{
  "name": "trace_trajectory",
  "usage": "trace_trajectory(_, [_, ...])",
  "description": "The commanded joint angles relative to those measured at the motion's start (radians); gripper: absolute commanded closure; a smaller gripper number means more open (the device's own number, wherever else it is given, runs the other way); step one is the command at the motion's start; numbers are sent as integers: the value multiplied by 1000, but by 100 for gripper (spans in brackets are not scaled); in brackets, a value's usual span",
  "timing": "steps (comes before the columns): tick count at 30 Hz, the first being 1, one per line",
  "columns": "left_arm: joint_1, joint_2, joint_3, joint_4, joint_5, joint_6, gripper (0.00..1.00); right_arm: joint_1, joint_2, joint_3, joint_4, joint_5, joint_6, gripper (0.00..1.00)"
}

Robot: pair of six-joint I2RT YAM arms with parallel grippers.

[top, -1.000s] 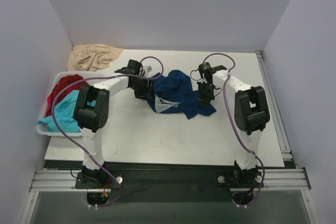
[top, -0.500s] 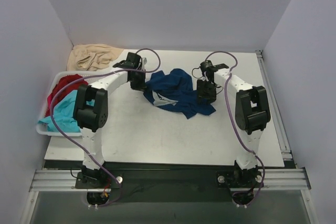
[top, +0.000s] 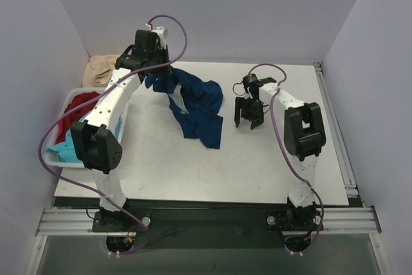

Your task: Fold and stack the t-shirts

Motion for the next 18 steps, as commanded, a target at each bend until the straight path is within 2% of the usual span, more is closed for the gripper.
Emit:
trace_trajectory(1, [4, -26, 49, -47, 14, 16, 100, 14, 10, 40, -45, -15, -4, 39])
trace_trajectory(7, [4, -32, 150, -96, -42, 39, 100, 25, 23, 126, -29, 5, 1, 41])
trace_trajectory(13, [5, -46, 83, -107, -154, 14, 100, 42, 107, 324, -22, -37, -20, 45])
trace_trajectory(18, [10, -75, 29, -115, -171, -4, 100, 59, 219, 528, 0, -66, -44, 47])
